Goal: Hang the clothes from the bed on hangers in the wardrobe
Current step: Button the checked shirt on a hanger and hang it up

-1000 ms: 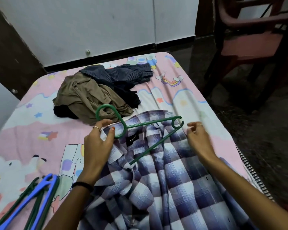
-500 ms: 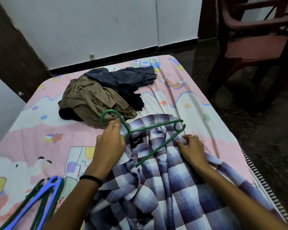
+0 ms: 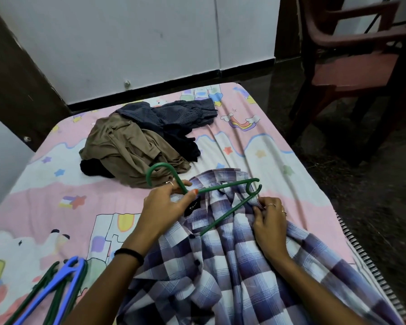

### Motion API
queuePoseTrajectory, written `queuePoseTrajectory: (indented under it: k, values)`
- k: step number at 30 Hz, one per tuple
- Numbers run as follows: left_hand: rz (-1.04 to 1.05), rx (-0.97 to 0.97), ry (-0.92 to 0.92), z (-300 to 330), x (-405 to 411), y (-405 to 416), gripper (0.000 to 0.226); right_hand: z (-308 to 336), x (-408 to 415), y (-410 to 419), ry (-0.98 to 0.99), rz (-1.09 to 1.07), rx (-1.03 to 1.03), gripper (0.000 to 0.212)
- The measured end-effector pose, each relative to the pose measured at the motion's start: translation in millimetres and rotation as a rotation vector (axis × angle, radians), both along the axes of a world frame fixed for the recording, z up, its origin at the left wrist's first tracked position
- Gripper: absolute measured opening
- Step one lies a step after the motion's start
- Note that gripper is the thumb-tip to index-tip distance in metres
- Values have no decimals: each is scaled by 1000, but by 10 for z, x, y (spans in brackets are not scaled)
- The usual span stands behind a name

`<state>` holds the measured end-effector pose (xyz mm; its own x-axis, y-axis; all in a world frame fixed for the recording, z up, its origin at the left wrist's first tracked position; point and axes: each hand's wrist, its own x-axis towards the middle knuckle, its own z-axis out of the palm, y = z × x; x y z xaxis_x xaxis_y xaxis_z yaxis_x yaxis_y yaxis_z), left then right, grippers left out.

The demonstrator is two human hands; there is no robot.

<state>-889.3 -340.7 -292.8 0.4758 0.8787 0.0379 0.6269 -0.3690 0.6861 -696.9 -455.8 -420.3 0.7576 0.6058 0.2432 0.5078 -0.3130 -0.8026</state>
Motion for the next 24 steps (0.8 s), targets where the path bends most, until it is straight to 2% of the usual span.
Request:
queuePoseTrajectory:
  k: [2, 5, 9, 11, 17, 21, 24]
  values:
    - [-26, -33, 83, 47, 72, 1, 24, -5, 26, 13, 33, 7, -4, 14]
    - [-94, -178, 22, 165, 93, -59, 15, 56, 70, 10, 94, 27, -23, 11]
    - [-78, -120, -51, 318, -48, -86, 7, 349, 172, -20, 47, 74, 6, 11]
    - [-86, -148, -100, 399, -152, -119, 4, 562, 280, -55, 112, 96, 44, 12]
    - [-202, -137, -21, 697, -433, -418, 15, 990, 685, 14, 337, 155, -84, 25]
    - [-265, -156, 17, 936, -499, -566, 18, 1547, 801, 76, 324, 156, -28, 25]
    - [-273, -155, 126, 1033, -498, -602, 25, 1990, 804, -3, 327, 152, 47, 27]
